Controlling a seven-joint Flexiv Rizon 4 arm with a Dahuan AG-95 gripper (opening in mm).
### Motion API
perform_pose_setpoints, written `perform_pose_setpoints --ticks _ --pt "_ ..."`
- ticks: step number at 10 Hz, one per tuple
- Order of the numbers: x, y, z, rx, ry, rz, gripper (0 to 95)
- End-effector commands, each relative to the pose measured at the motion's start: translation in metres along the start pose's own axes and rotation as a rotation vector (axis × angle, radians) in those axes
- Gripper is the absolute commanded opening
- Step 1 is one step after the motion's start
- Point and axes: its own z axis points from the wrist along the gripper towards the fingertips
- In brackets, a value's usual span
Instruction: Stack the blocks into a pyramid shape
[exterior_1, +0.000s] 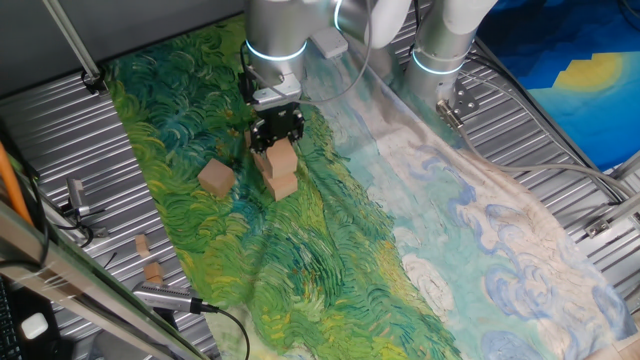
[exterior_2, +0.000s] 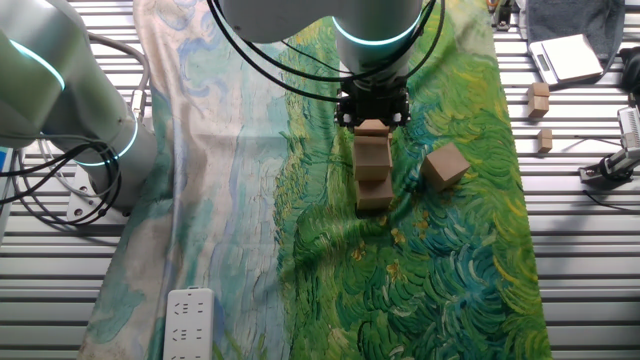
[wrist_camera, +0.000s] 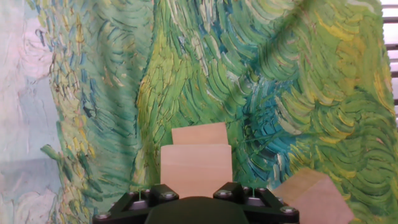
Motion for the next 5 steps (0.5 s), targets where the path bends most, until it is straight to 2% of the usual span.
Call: perform_pose_setpoints --ticks 1,5 --pt "0.0020 -0.0007 0.0004 0.005 -0.001 -0.002 0.0" --pt "0.0025 -0.0009 0.0021 0.011 -0.002 0.001 0.0"
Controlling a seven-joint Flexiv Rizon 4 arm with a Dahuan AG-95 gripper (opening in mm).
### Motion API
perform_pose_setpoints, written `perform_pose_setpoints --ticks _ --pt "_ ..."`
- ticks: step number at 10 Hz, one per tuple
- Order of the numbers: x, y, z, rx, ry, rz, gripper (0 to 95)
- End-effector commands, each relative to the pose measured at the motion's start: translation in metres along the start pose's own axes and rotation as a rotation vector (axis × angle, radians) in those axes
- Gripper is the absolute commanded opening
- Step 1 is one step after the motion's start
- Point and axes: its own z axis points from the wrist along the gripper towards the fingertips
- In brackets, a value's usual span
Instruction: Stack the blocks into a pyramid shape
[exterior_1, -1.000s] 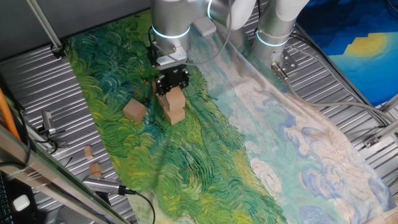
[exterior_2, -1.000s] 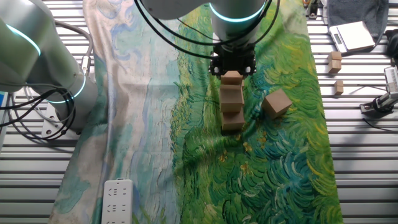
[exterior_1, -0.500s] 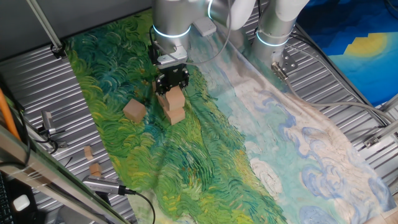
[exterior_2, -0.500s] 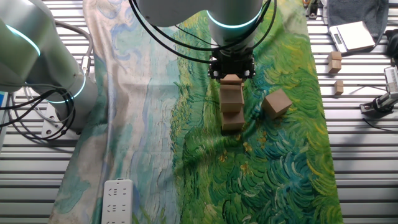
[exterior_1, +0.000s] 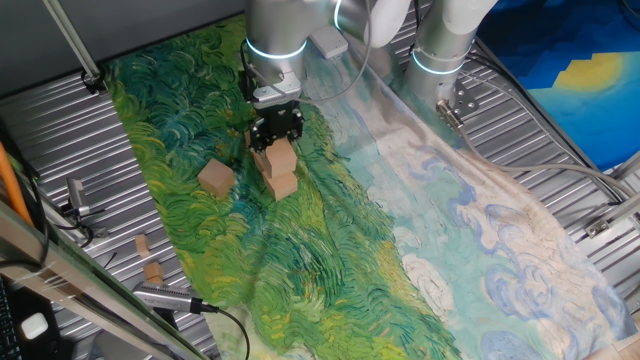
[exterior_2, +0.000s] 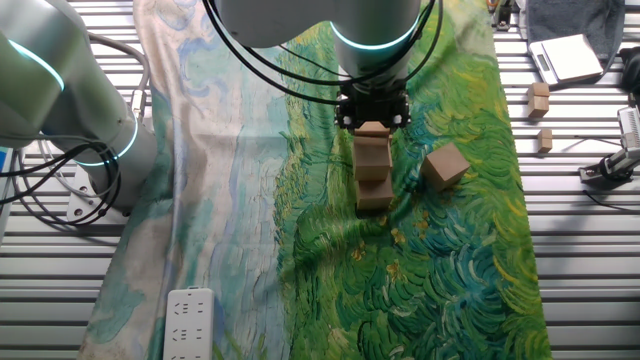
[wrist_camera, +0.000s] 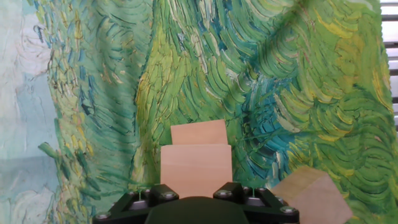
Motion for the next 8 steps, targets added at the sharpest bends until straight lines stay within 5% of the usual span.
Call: perform_pose_setpoints --ticks 1,8 --pt "0.0000 -0.0007 0.0017 0.004 0.000 0.000 0.0" --pt "0.0005 -0.0008 0.0052 0.013 -0.001 0.002 0.0"
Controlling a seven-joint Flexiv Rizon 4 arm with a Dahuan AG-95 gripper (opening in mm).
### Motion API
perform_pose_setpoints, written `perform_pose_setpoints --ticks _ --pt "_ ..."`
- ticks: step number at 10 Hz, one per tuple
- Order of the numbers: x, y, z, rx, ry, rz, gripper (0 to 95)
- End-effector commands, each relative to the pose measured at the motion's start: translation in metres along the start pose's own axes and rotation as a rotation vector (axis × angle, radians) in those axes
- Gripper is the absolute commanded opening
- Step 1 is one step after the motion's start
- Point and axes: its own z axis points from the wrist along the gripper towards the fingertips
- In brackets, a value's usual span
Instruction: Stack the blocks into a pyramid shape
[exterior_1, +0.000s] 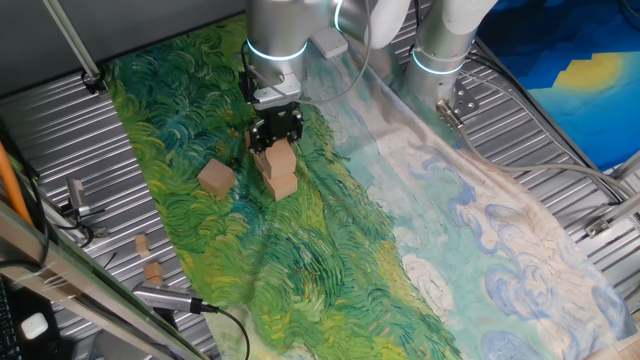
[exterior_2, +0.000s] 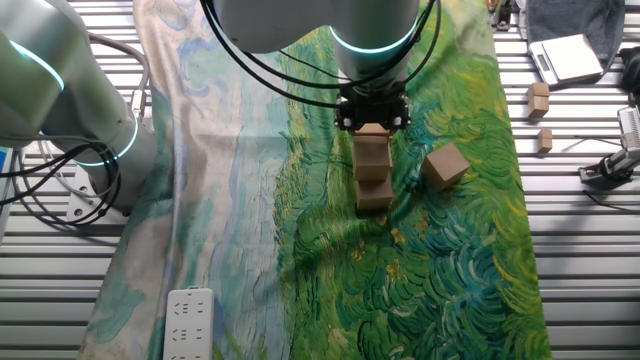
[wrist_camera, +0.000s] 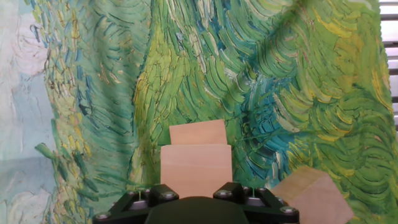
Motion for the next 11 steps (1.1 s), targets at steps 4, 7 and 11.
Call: perform_pose_setpoints --ticks 4,7,11 --pt "0.0005 -0.0001 0.0001 0.004 0.003 0.011 0.0" --pt "0.0005 -0.0001 0.0004 0.006 0.003 0.006 0.0" --pt "0.0005 -0.0001 0.0024 0.010 -0.013 -0.005 38.0"
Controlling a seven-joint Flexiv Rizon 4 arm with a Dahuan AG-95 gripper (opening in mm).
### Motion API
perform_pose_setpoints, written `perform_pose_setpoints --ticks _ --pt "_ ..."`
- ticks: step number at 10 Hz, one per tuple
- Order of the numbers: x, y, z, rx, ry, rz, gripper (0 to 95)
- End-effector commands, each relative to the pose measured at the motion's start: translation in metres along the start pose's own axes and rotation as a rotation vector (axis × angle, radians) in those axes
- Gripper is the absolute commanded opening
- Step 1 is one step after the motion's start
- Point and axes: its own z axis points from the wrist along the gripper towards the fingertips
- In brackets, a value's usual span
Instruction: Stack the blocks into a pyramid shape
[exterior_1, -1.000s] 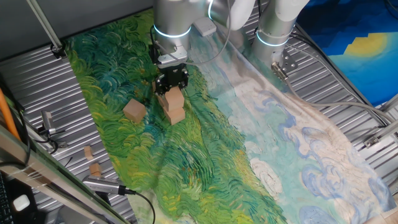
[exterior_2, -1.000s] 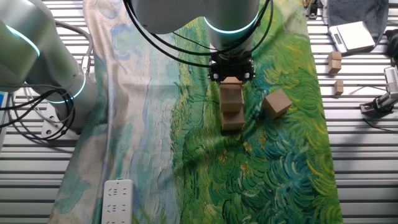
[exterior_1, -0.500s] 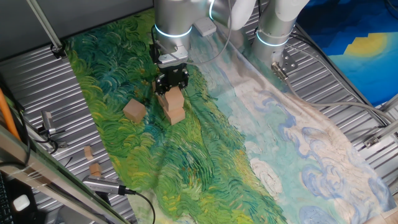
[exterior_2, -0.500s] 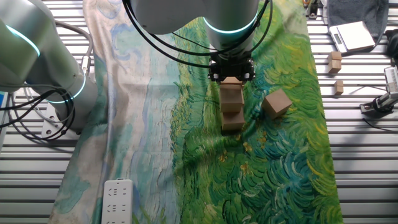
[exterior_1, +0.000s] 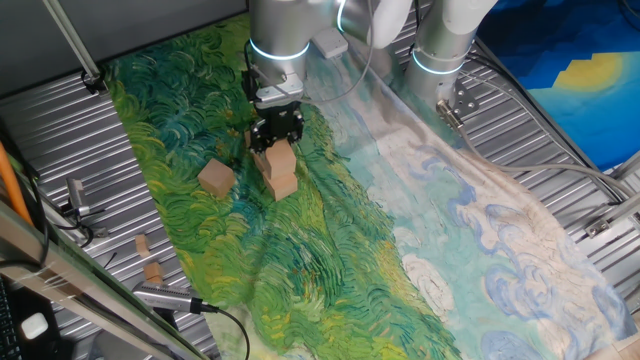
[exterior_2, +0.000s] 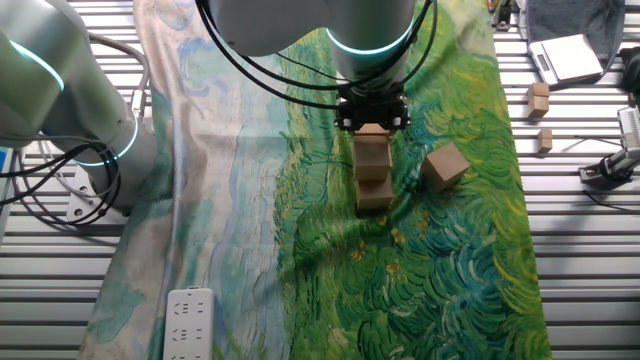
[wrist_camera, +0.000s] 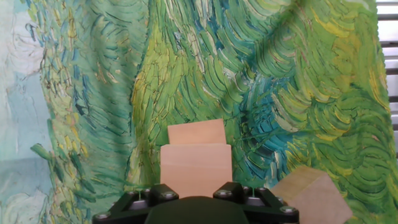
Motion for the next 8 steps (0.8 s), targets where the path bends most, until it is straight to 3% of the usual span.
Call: perform_pose_setpoints --ticks 1,2,3,5,6,8 --pt "-0.0004 -0.0001 0.0003 -0.002 -0.006 -0.004 38.0" --pt "-0.0004 -0.0001 0.0003 -0.001 -0.006 -0.006 38.0" --pt "-0.0004 -0.0001 0.0003 -0.001 -0.007 -0.006 57.0" --pt "-0.0004 -0.0001 0.0003 -0.001 -0.009 -0.006 57.0" --pt "-0.0004 -0.0001 0.0003 -0.001 -0.011 -0.005 76.0" --pt "-0.0003 -0.0001 0.0002 -0.001 -0.015 -0.005 76.0"
